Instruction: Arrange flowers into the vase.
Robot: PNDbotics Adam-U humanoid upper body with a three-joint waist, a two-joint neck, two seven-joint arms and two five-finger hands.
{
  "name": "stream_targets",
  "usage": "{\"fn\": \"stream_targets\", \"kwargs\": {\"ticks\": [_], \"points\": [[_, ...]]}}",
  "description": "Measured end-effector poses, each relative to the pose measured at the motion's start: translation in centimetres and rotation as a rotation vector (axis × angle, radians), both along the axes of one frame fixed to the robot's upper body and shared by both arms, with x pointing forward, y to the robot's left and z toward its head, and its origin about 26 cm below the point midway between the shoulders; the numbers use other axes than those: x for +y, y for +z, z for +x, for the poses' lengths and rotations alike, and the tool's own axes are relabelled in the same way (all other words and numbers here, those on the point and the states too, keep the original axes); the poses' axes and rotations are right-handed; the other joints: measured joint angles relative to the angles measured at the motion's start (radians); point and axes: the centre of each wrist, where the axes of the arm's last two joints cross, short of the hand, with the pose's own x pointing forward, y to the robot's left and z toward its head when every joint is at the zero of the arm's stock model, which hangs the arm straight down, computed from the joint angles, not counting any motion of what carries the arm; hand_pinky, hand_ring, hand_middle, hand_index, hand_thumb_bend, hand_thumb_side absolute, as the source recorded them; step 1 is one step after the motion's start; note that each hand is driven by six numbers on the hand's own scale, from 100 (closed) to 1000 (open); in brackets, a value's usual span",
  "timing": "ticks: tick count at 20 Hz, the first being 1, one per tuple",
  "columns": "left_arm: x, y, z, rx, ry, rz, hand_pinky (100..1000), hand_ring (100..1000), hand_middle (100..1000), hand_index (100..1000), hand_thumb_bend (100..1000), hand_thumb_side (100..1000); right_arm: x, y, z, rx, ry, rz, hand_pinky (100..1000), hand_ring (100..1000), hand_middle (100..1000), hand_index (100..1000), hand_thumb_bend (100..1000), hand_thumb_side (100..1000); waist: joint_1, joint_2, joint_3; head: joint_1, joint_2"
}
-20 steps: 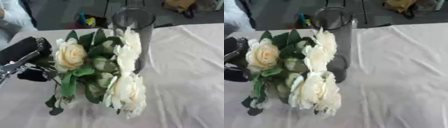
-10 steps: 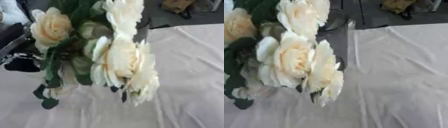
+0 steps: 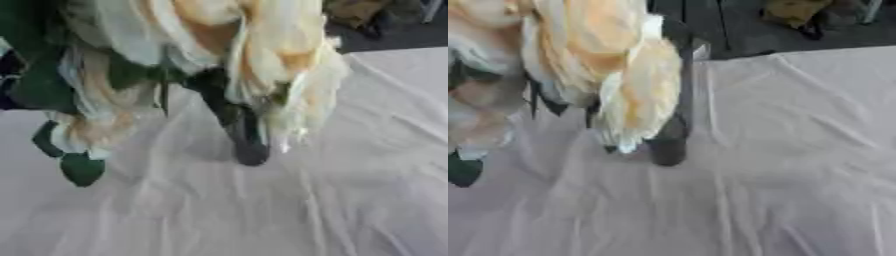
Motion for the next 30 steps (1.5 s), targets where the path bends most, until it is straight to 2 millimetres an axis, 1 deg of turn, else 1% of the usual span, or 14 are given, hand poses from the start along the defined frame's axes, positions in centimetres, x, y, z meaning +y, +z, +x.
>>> {"fn": "stream_targets", "kwargs": {"ticks": [3,4,5,11,16,19,24,30], "points": [[0.1,0.9,0.2,-0.001,-0.013,-0.081,100,100,100,100,189,489,0.0,0.0,0.0,0.001,0.0,-0.001,631,482,437,676,100,980,0.005,-0.007,-0.004,0.004,0.006],[0.1,1.2,0.3,0.0,-0.016,-0.107,100,100,100,100,135,559,0.0,0.0,0.0,0.001,0.0,-0.002,631,482,437,676,100,980,0.005,-0.009,-0.006,0.004,0.007],[0.2,1.5,0.4,-0.002,-0.017,-0.137,100,100,100,100,183,495,0.0,0.0,0.0,0.001,0.0,-0.002,631,482,437,676,100,980,0.005,-0.009,-0.007,0.006,0.007],[0.2,3.7,1.0,-0.042,-0.031,-0.34,100,100,100,100,185,507,-0.1,0.0,0.0,0.007,0.003,-0.012,631,482,437,676,100,980,0.015,-0.02,-0.022,0.018,0.011],[0.0,5.3,1.9,-0.09,-0.047,-0.529,100,100,100,100,194,517,-0.1,0.0,-0.1,0.017,0.012,-0.02,631,482,437,676,100,980,0.023,-0.028,-0.04,0.032,0.017],[-0.2,6.3,2.6,-0.125,-0.059,-0.633,100,100,100,100,197,526,0.1,-0.1,0.0,0.02,0.021,-0.026,631,482,436,676,100,981,0.025,-0.029,-0.051,0.042,0.024],[-1.2,7.1,3.7,-0.156,-0.092,-0.757,100,100,100,100,202,544,0.2,-0.1,0.0,0.023,0.036,-0.034,631,482,436,675,100,980,0.028,-0.029,-0.065,0.052,0.025],[-3.3,8.0,4.6,-0.178,-0.184,-0.902,100,100,100,100,217,566,0.7,0.4,0.3,0.01,0.075,-0.045,629,483,438,675,100,979,0.033,-0.029,-0.081,0.065,0.025]]}}
